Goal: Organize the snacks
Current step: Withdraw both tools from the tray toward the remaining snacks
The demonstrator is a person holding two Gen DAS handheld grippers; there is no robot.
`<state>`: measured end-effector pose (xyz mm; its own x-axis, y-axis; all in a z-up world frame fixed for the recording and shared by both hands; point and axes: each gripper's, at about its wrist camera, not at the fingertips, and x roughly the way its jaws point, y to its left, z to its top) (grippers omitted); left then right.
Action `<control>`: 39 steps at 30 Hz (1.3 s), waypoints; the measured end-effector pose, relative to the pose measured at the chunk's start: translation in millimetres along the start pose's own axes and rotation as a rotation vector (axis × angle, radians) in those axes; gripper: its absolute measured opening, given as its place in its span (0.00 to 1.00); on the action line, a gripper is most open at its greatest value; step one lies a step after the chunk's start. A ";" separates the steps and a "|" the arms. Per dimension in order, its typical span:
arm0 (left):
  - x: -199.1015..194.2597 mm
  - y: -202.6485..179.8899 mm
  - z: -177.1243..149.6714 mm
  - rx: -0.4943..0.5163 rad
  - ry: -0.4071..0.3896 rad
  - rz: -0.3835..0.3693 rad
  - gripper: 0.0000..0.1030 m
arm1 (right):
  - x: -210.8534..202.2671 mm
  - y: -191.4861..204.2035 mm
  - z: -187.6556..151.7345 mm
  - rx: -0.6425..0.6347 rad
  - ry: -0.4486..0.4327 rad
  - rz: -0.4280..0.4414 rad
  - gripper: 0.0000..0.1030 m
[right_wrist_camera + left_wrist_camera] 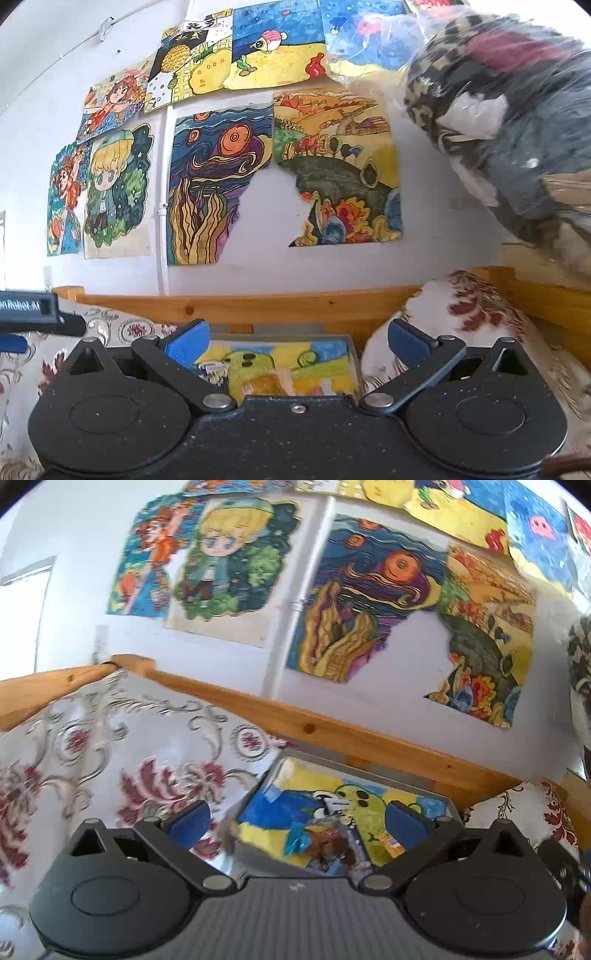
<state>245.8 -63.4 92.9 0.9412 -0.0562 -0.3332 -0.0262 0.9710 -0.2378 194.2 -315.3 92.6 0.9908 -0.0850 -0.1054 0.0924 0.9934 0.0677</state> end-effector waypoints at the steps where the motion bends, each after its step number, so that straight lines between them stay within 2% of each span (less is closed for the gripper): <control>1: -4.9 4.0 -2.1 -0.011 0.002 0.006 0.99 | -8.1 0.4 -2.9 -0.004 0.001 -0.006 0.99; 6: -26.5 24.4 -14.3 -0.062 0.025 0.035 0.99 | -44.1 3.4 -15.6 0.006 0.011 -0.020 0.99; 10: -43.2 39.0 -28.6 -0.057 0.043 0.055 0.99 | -67.0 8.2 -25.2 0.019 0.031 -0.019 0.99; 19: -66.1 61.8 -66.0 -0.005 0.122 0.080 0.99 | -93.8 31.7 -53.2 -0.007 0.169 0.007 0.99; 29: -80.1 69.9 -107.2 0.095 0.195 0.072 0.99 | -101.2 57.3 -86.8 -0.036 0.391 0.039 0.99; 33: -82.5 73.6 -122.4 0.129 0.212 0.076 0.99 | -100.3 66.0 -97.1 -0.078 0.441 0.041 0.99; 39: -78.4 82.5 -134.7 0.126 0.248 0.092 0.99 | -94.8 70.3 -105.5 -0.108 0.494 0.032 0.99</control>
<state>124.5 -10.2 -23.5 0.8253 -0.0067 -0.5646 -0.0509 0.9950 -0.0863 96.3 -229.3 2.7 0.8254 -0.0342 -0.5635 0.0267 0.9994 -0.0216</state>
